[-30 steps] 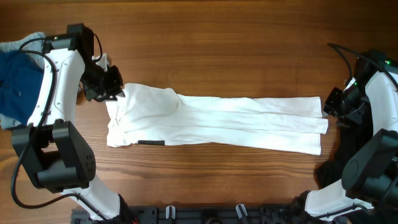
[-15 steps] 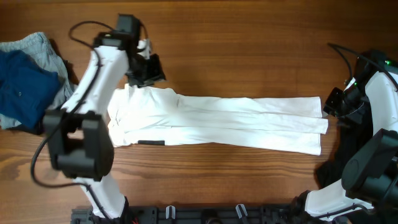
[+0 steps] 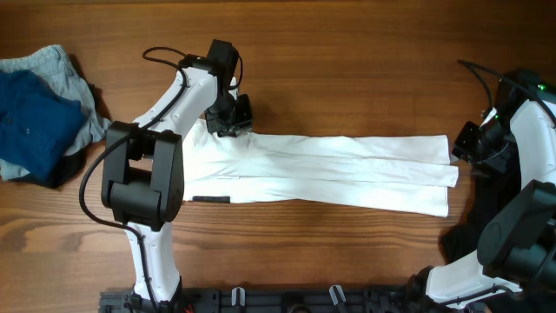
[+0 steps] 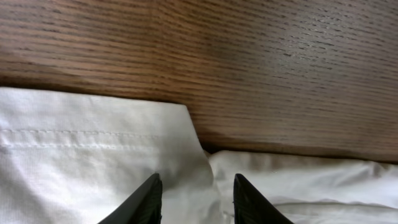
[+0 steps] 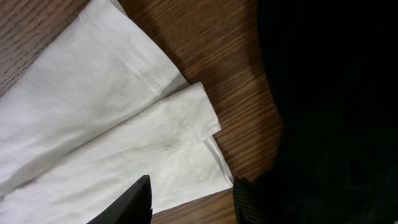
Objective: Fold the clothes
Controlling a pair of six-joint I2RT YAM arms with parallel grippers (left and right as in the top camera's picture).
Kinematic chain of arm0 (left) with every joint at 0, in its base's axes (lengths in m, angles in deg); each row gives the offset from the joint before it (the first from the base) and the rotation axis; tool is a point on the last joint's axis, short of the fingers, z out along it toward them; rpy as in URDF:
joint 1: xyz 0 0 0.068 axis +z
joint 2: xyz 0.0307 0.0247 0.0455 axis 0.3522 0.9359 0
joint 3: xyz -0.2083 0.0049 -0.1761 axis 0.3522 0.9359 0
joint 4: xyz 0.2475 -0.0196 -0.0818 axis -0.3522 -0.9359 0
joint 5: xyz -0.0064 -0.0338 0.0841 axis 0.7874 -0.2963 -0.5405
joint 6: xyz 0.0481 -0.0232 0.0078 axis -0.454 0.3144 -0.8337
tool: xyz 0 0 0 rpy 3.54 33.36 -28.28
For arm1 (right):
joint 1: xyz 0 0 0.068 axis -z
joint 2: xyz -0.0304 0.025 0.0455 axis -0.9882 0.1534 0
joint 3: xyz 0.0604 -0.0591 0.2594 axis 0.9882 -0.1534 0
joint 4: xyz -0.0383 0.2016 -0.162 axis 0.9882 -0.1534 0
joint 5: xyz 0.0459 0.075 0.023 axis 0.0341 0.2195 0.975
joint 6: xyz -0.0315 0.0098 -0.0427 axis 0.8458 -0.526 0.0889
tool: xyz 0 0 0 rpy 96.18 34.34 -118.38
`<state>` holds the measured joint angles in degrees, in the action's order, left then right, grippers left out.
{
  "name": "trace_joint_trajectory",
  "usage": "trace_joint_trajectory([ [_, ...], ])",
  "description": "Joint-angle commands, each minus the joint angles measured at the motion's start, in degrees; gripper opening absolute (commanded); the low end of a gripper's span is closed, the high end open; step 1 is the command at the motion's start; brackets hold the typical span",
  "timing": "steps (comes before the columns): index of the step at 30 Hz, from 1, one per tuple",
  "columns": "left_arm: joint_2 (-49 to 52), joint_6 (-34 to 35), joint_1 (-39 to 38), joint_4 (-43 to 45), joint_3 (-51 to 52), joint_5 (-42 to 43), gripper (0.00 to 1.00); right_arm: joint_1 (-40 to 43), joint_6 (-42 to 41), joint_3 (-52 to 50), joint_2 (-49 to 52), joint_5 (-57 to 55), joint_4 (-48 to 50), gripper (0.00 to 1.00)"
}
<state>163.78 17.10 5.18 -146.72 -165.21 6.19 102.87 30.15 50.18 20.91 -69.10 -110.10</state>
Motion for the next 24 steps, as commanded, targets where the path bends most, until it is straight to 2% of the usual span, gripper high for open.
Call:
trace_joint_trajectory([
  [1,0.76,0.98,-0.96,0.0,0.17,-3.37,0.39,0.09,0.57,-0.48,-0.28,-1.18,0.13,0.43],
  [9,0.76,1.22,-2.73,1.77,3.8,-3.54,0.39,0.09,1.2,-0.48,-0.28,-1.18,0.11,0.43],
  [10,0.76,1.22,-2.84,2.14,4.39,-3.54,0.37,0.09,1.22,-0.48,-0.28,-1.18,0.09,0.43],
  [14,0.72,1.16,-2.75,1.99,4.46,-3.54,0.2,0.09,1.2,-0.48,-0.28,-1.18,0.13,0.43],
  [24,-3.02,1.11,-1.97,0.55,4.44,-3.54,0.04,0.09,1.2,-0.48,-0.28,-1.18,0.35,0.43],
])
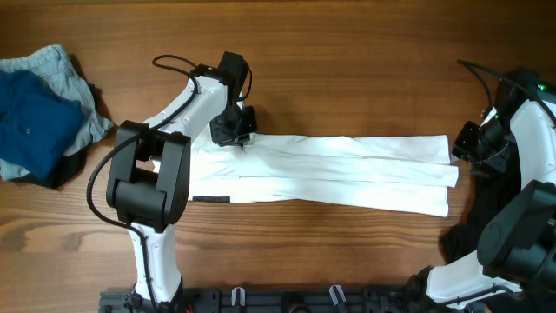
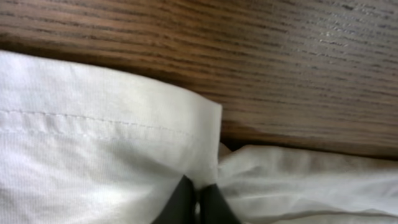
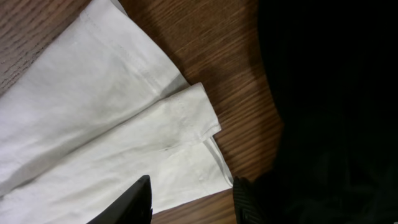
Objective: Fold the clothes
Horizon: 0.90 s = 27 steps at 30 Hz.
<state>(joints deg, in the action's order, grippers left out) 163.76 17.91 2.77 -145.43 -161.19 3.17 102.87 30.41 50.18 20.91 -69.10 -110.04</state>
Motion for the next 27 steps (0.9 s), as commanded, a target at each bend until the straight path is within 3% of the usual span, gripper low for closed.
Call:
trace_joint_trajectory([
  [1,-3.89,0.26,0.44,-1.07,0.42,-0.5,0.04,0.09,0.94,-0.48,-0.28,-1.18,0.28,0.43],
  [11,-10.34,-1.62,-3.93,-12.26,0.52,0.48,0.04,0.09,1.03,-0.48,-0.28,-1.2,0.07,0.43],
  [22,-10.27,-1.49,-9.22,-13.51,2.89,0.37,0.04,0.09,1.29,-0.48,-0.28,-1.2,-0.13,0.43],
  [23,-10.27,-1.36,-9.22,-12.26,2.89,0.37,0.11,0.09,1.25,-0.48,-0.28,-1.18,-0.15,0.43],
  [26,-10.27,-1.4,-9.07,-8.61,2.89,0.33,0.49,0.09,1.27,-0.48,-0.28,-1.18,-0.42,0.43],
  [27,-10.27,-1.4,-8.87,-7.37,2.89,0.09,0.54,0.09,1.25,-0.48,-0.28,-1.18,-0.76,0.44],
])
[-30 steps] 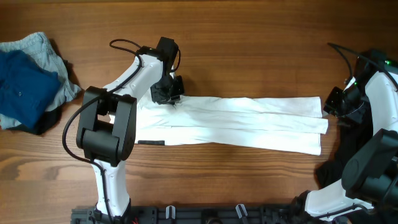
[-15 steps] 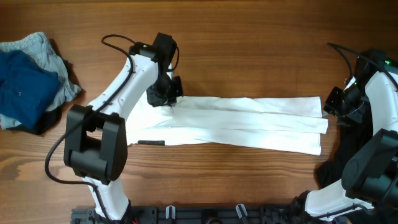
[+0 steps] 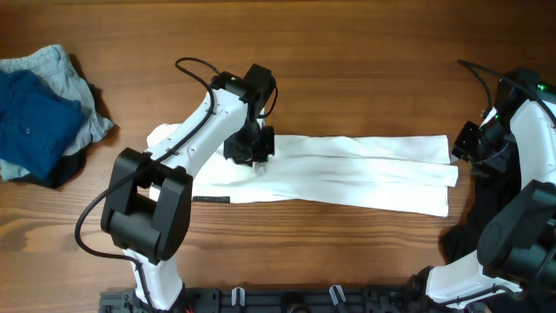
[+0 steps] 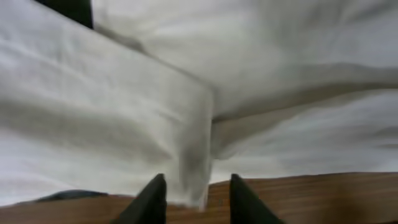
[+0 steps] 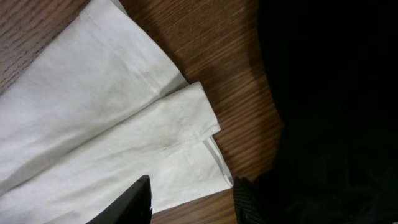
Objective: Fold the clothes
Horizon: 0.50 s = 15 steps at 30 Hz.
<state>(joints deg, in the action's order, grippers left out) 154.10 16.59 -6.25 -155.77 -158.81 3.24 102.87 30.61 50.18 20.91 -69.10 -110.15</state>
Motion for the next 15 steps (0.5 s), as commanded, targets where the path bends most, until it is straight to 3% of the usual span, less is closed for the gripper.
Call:
trace_joint_trajectory([
  [1,-0.61,-0.11,0.42,4.11,0.5,-0.57,0.56,0.09,1.07,-0.48,-0.28,-1.18,-1.16,0.44],
  [8,-0.63,-0.09,7.61,3.39,0.5,-5.09,0.56,0.09,1.29,-0.5,-0.28,-1.16,-4.59,0.54],
  [15,-0.52,-0.09,17.42,2.21,0.85,-5.07,0.57,0.09,1.33,-5.62,-0.28,-0.66,-1.05,0.7],
])
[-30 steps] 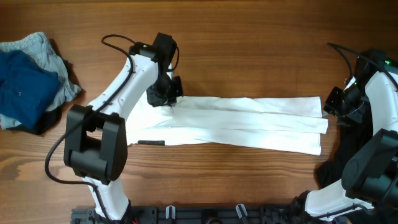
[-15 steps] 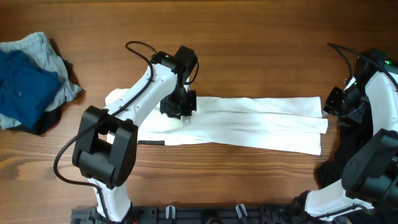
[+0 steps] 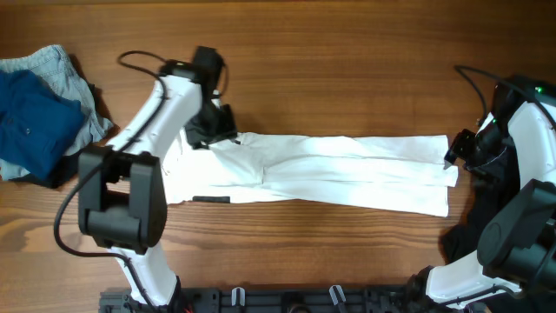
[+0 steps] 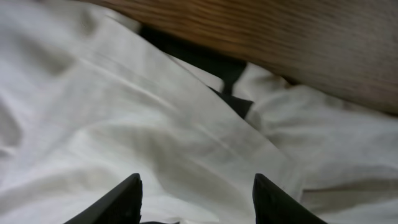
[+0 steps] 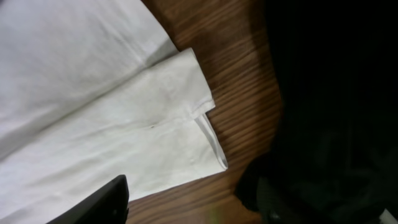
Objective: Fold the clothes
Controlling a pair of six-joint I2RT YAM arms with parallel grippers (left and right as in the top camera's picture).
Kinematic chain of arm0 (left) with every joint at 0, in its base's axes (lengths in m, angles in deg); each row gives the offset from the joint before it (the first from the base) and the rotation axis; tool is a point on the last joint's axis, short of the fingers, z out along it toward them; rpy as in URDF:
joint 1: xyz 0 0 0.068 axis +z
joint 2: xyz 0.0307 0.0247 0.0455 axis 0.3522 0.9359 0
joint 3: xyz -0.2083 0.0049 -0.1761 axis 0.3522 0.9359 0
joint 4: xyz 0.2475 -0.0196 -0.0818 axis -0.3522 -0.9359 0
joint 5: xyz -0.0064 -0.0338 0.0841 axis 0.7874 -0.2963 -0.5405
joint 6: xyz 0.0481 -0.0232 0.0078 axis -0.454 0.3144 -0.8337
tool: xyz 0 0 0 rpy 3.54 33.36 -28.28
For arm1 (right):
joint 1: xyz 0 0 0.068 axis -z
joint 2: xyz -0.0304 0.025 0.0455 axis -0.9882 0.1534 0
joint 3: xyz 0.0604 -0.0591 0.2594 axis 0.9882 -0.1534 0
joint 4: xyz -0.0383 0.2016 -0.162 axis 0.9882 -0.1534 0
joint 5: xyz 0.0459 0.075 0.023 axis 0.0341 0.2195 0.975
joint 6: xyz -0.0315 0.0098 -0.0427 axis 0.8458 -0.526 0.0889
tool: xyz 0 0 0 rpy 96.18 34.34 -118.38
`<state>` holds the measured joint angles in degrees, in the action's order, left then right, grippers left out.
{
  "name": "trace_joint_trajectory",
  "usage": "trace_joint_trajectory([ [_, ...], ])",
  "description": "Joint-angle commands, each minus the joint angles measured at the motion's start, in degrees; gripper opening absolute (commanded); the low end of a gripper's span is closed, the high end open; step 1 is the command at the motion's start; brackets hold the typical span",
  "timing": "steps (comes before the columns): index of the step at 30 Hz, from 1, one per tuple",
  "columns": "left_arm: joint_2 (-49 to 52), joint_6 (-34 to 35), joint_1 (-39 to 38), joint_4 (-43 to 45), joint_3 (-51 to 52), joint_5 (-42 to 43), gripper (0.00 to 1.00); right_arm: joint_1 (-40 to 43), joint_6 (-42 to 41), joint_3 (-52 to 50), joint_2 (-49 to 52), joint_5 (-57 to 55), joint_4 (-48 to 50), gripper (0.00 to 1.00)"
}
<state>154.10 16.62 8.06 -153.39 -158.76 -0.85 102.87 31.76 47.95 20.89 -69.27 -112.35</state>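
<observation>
White trousers (image 3: 347, 169) lie stretched across the table, waist to the left and leg ends to the right. My left gripper (image 3: 211, 132) hovers over the waist's far edge; in the left wrist view it (image 4: 196, 202) is open wide above rumpled white cloth (image 4: 124, 124), holding nothing. My right gripper (image 3: 459, 153) is at the leg ends. In the right wrist view it (image 5: 193, 202) stands open beside the hems (image 5: 186, 106), over bare wood.
A pile of blue and grey clothes (image 3: 39, 113) sits at the table's far left. Black fabric (image 5: 336, 93) lies right of the leg hems. A small black tag (image 3: 211, 200) shows at the waist's near edge.
My left gripper has gone from over the trousers' seat back left to the waist's far edge, with its jaws wider apart. The right gripper has opened wider and shifted slightly.
My left gripper was first open at the waist's far corner, then shut on that corner. Later it stood open farther right over the trousers, with the waist cloth drawn that way. It is now back at the waist, open. The right gripper stayed by the hems.
</observation>
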Motion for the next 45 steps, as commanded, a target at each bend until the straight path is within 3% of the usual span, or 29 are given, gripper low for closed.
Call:
trace_joint_trajectory([
  [1,-0.39,-0.11,3.8,0.0,0.81,-0.98,0.58,0.09,0.13,-4.28,-0.26,-0.24,2.01,0.71],
  [9,1.01,-0.11,5.44,1.53,1.55,-5.05,0.59,0.09,0.04,-10.1,-0.26,3.37,9.66,0.85],
  [19,1.01,-0.15,5.44,9.29,8.72,-8.5,0.55,0.09,0.02,-10.95,-0.26,3.37,10.71,0.86],
  [21,1.01,-0.35,5.44,9.2,8.83,-8.81,0.37,0.09,0.0,-10.95,-0.26,3.37,10.84,0.86],
  [22,0.98,-0.42,5.44,9.18,8.83,-8.96,0.17,0.09,-0.02,-10.95,-0.26,3.37,10.86,0.86],
  [25,0.81,-1.86,5.44,8.87,8.81,-8.92,0.04,0.09,-0.02,-10.95,-0.26,3.37,10.86,0.86],
  [45,-5.88,-1.6,5.44,-1.31,8.83,-10.05,0.04,0.09,-0.04,-10.95,-0.26,3.37,11.06,0.86],
])
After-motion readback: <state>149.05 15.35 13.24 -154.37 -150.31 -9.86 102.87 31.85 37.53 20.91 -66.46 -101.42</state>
